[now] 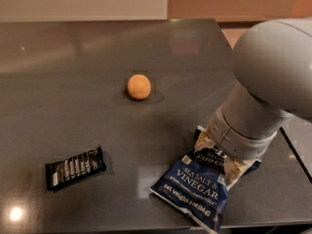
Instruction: Move blue chip bag near orange
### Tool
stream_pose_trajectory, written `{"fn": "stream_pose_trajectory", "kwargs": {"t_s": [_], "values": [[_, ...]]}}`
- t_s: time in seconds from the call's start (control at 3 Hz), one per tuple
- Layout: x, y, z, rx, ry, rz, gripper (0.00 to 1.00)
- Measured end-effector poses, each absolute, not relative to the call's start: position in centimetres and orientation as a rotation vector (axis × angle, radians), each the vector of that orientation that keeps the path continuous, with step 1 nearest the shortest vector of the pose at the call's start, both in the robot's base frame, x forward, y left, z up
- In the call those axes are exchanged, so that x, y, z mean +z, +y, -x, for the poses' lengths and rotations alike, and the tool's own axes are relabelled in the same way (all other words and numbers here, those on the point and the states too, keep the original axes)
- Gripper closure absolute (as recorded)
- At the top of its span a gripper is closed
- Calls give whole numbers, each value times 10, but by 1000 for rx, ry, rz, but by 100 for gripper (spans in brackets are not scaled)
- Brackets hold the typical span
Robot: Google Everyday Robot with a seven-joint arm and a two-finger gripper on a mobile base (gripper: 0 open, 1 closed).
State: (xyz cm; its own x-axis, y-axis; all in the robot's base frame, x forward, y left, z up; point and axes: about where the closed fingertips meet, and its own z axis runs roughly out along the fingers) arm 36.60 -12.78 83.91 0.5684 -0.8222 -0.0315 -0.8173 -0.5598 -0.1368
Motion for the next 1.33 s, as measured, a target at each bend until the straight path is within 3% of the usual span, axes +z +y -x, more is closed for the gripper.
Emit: {"fn": "stream_pose_trajectory", "kwargs": {"t_s": [0.33, 0.67, 1.33], "values": [[854, -125, -381, -124, 1425, 2626, 85], [877, -112, -408, -222, 1431, 2561, 100], [914, -83, -478, -401, 1390, 2456, 100]]}}
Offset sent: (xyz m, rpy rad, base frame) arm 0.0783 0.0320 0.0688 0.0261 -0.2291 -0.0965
